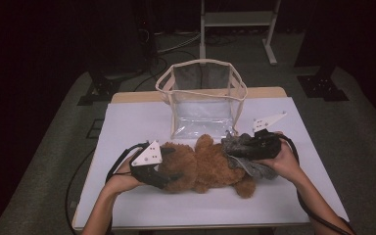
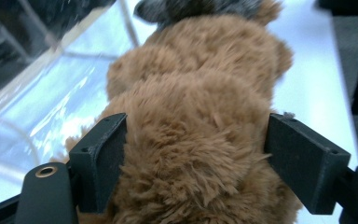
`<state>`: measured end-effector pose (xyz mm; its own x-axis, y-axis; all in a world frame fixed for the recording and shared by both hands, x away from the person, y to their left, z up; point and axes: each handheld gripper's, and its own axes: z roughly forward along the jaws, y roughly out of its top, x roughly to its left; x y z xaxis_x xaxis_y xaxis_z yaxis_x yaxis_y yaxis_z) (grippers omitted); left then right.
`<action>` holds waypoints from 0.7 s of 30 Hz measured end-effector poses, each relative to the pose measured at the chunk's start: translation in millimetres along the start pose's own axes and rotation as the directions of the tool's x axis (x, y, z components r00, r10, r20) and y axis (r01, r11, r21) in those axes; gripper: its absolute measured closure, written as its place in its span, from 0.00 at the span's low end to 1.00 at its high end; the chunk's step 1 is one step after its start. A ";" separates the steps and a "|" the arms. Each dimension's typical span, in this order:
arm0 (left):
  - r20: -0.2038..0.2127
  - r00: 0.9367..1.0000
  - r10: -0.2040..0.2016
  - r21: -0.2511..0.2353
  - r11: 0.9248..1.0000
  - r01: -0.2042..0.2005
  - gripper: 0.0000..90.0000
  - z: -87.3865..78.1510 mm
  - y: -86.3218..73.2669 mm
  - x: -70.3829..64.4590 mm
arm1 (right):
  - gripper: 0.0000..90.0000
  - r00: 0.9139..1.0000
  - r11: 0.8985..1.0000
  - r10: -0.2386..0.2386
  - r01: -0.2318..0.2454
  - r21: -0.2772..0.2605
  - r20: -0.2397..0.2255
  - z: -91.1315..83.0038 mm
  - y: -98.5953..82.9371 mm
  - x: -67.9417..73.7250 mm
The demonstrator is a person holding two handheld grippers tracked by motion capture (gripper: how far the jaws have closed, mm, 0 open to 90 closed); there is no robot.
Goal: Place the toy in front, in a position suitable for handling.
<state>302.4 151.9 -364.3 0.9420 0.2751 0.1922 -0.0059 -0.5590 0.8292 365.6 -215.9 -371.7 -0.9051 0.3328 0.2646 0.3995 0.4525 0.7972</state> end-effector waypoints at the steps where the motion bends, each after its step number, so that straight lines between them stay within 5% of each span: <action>1: 0.004 1.000 0.014 0.007 1.000 -0.014 0.22 0.9 0.7 -1.7 | 0.80 1.000 1.000 0.009 -0.009 -0.006 0.003 -3.0 -2.8 -1.4; 3: -0.002 0.999 0.032 0.031 0.999 -0.032 0.21 3.5 -1.1 -2.8 | 0.79 1.000 1.000 0.023 -0.023 -0.015 0.015 -8.1 -7.6 -4.1; 9: -0.045 0.999 0.001 0.096 0.995 0.003 0.21 5.6 -16.8 4.6 | 0.79 0.997 0.998 0.059 -0.058 -0.025 0.050 -18.9 -22.4 -11.0; 12: -0.048 0.998 -0.039 0.073 0.996 0.043 0.22 3.4 -23.8 10.5 | 0.79 0.997 0.998 0.065 -0.064 -0.012 0.038 -14.1 -26.5 -10.3; 21: -0.088 0.994 -0.070 0.099 0.992 0.079 0.26 2.5 -32.3 27.8 | 0.80 0.999 0.999 0.041 -0.041 -0.018 -0.028 -1.3 -20.7 4.7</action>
<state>329.6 175.7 -387.0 0.9068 0.3817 0.1792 0.1017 -0.6104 0.7855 352.9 -224.7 -386.2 -0.8917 0.3280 0.3121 0.4340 0.4232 0.7954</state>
